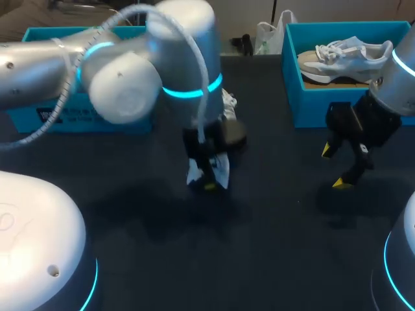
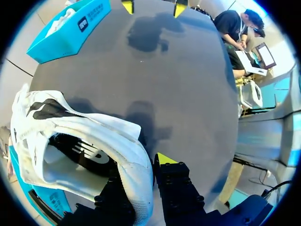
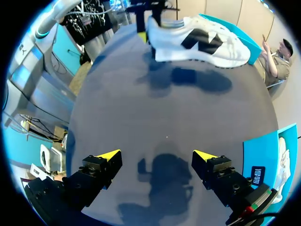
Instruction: Take the shoe out of the shoebox, open the shoe tongue, remove and reinsert the insole, then place the shoe into the shoebox
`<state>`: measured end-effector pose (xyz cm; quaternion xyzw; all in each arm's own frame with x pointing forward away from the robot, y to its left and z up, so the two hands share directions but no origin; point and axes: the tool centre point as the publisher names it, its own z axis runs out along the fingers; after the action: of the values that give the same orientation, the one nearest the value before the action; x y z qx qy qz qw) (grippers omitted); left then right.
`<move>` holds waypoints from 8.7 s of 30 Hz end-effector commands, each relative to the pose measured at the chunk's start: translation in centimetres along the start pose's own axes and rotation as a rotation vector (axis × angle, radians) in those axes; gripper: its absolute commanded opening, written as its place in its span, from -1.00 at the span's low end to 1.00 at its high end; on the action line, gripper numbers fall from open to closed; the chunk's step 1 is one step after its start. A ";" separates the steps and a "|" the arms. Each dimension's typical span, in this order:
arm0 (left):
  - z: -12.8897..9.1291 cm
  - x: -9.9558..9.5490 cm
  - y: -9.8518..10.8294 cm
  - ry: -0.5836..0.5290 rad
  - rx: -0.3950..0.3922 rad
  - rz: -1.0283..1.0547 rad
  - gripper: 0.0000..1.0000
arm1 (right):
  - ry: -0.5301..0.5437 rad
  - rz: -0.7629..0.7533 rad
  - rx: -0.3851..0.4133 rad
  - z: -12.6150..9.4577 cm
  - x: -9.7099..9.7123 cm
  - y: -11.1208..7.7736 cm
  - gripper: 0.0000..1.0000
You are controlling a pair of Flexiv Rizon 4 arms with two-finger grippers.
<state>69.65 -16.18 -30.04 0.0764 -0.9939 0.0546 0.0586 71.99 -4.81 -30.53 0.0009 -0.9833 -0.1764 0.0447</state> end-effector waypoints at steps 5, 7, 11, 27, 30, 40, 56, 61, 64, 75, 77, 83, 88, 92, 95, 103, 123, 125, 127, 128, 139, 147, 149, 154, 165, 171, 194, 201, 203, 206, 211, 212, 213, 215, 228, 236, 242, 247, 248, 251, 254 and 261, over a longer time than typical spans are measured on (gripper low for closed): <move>-6.7 -2.5 0.2 0.041 -0.030 0.031 -1.00 | -0.001 0.001 0.004 0.1 0.0 0.1 1.00; -8.0 -3.3 0.0 0.043 -0.021 0.019 -1.00 | -0.001 0.001 0.004 0.1 0.0 0.1 1.00; -11.7 -5.7 0.1 0.075 -0.003 -0.002 -1.00 | -0.001 0.001 0.004 0.1 0.0 0.1 1.00; -21.9 -16.0 3.2 0.146 -0.041 -0.054 -1.00 | -0.001 0.001 0.004 0.1 0.0 0.1 1.00; -22.5 -17.5 4.3 0.124 -0.064 -0.110 -1.00 | -0.001 0.001 0.004 0.1 0.0 0.1 1.00; -22.5 -17.5 4.3 0.124 -0.064 -0.110 -1.00 | -0.001 0.001 0.004 0.1 0.0 0.1 1.00; -24.1 -20.1 7.5 0.142 -0.022 -0.094 -1.00 | -0.001 0.001 0.004 0.1 0.0 0.1 1.00; -25.3 -24.6 11.2 0.150 0.000 -0.101 -1.00 | -0.001 0.001 0.004 0.1 0.0 0.1 1.00; -25.7 -27.3 13.5 0.133 -0.007 -0.098 -1.00 | -0.001 0.001 0.004 0.1 0.0 0.1 1.00; -26.4 -35.5 23.8 0.138 -0.025 -0.050 -1.00 | -0.001 0.001 0.004 0.1 0.0 0.1 1.00; -26.4 -36.5 25.7 0.148 -0.019 -0.049 -1.00 | -0.001 0.001 0.004 0.1 0.0 0.1 1.00; -26.3 -39.3 30.0 0.146 -0.008 -0.010 -1.00 | -0.001 0.001 0.004 0.1 0.0 0.1 1.00; -25.3 -41.4 32.2 0.141 -0.022 0.079 -1.00 | -0.001 0.001 0.004 0.1 0.0 0.1 1.00; -25.3 -41.9 33.1 0.122 -0.052 0.228 -1.00 | -0.001 0.001 0.004 0.1 0.0 0.1 1.00; -25.9 -41.5 33.9 0.122 -0.066 0.454 -1.00 | -0.001 0.001 0.004 0.1 0.0 0.1 1.00; -26.1 -41.3 34.2 0.125 -0.090 0.522 -1.00 | -0.001 0.001 0.004 0.1 0.0 0.1 1.00; -25.5 -41.7 35.8 0.087 -0.284 1.078 -1.00 | -0.001 0.001 0.004 0.1 0.0 0.1 1.00; -25.5 -41.7 35.8 0.087 -0.284 1.078 -1.00 | -0.001 0.001 0.004 0.1 0.0 0.1 1.00; -25.5 -41.7 35.8 0.087 -0.284 1.078 -1.00 | -0.001 0.001 0.004 0.1 0.0 0.1 1.00; -25.2 -41.7 35.7 0.080 -0.282 1.139 -1.00 | -0.001 0.001 0.004 0.1 0.0 0.1 1.00; -23.2 -43.2 37.1 0.049 -0.375 1.306 -1.00 | -0.001 0.001 0.004 0.1 0.0 0.1 1.00; -23.5 -43.3 37.5 0.044 -0.379 1.332 -1.00 | -0.001 0.001 0.004 0.1 0.0 0.1 1.00; -23.5 -43.3 37.5 0.044 -0.379 1.332 -1.00 | -0.001 0.001 0.004 0.1 0.0 0.1 1.00; -22.6 -43.5 37.2 0.048 -0.370 1.403 -1.00 | -0.001 0.001 0.004 0.1 0.0 0.1 1.00; -19.2 -45.0 38.0 0.127 -0.376 1.402 -1.00 | -0.001 0.001 0.004 0.1 0.0 0.1 1.00; -17.4 -44.8 38.7 0.164 -0.366 1.387 -1.00 | -0.001 0.001 0.004 0.1 0.0 0.1 1.00; -13.5 -44.7 39.4 0.170 -0.342 1.277 -1.00 | -0.001 0.001 0.004 0.1 0.0 0.1 1.00; -12.1 -45.1 39.6 0.165 -0.330 1.290 -1.00 | -0.001 0.001 0.004 0.1 0.0 0.1 1.00; -11.6 -44.9 39.8 0.160 -0.325 1.301 -1.00 | -0.001 0.001 0.004 0.1 0.0 0.1 1.00; -11.1 -44.9 39.9 0.157 -0.309 1.318 -1.00 | -0.001 0.001 0.004 0.1 0.0 0.1 1.00; -10.2 -44.7 40.1 0.147 -0.312 1.340 -1.00 | -0.001 0.001 0.004 0.1 0.0 0.1 1.00; -10.0 -44.7 40.1 0.146 -0.316 1.342 -1.00 | -0.001 0.001 0.004 0.1 0.0 0.1 1.00; -9.9 -44.7 40.1 0.144 -0.320 1.344 -1.00 | -0.001 0.001 0.004 0.1 0.0 0.1 1.00; -9.5 -44.5 40.2 0.138 -0.332 1.353 -1.00 | -0.001 0.001 0.004 0.1 0.0 0.1 1.00; -8.8 -43.4 40.4 0.128 -0.339 1.421 -1.00 | -0.001 0.001 0.004 0.1 0.0 0.1 1.00; -7.7 -42.7 40.4 0.139 -0.345 1.434 -1.00 | -0.001 0.001 0.004 0.1 0.0 0.1 1.00; -6.9 -42.4 40.3 0.151 -0.354 1.434 -1.00 | -0.001 0.001 0.004 0.1 0.0 0.1 1.00; -6.5 -42.5 40.3 0.159 -0.346 1.422 -1.00 | -0.001 0.001 0.004 0.1 0.0 0.1 1.00; -6.4 -42.5 40.3 0.159 -0.345 1.419 -1.00 | -0.001 0.001 0.004 0.1 0.0 0.1 1.00; -6.2 -42.6 40.4 0.163 -0.340 1.402 -1.00 | -0.001 0.001 0.004 0.1 0.0 0.1 1.00; -5.9 -42.5 40.4 0.168 -0.332 1.394 -1.00 | -0.001 0.001 0.004 0.1 0.0 0.1 1.00; -4.6 -42.8 40.2 0.172 -0.336 1.369 -1.00 | -0.001 0.001 0.004 0.1 0.0 0.1 1.00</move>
<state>105.40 30.18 -34.30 -0.5816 -0.8045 -0.0706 0.0978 72.00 -4.81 -30.52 0.0008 -0.9833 -0.1763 0.0448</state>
